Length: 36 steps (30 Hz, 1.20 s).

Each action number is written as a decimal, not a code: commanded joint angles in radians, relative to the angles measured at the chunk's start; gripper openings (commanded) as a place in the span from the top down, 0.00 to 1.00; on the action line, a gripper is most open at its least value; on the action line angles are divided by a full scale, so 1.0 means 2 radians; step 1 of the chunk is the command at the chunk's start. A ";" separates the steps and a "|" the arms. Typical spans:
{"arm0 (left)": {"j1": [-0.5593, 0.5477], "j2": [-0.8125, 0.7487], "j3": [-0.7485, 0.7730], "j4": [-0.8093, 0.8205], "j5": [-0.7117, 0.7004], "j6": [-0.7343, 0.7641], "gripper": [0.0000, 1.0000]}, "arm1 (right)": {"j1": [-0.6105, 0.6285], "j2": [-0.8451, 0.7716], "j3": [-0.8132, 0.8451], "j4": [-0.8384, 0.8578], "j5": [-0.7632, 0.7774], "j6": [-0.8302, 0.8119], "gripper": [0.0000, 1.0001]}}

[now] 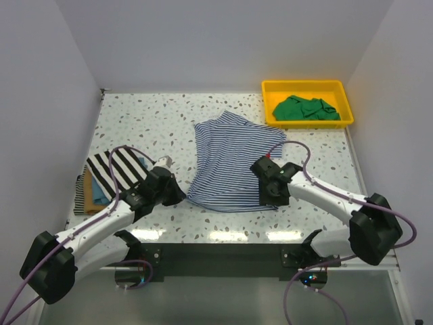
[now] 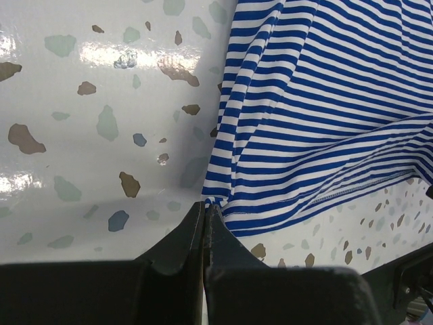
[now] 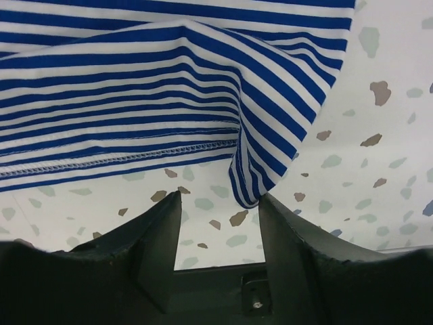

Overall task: Fold and stack the tank tops
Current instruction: Flatten the tank top out

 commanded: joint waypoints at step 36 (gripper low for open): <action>0.003 -0.011 0.011 -0.026 -0.025 0.001 1.00 | -0.049 -0.149 -0.181 0.084 0.032 0.189 0.91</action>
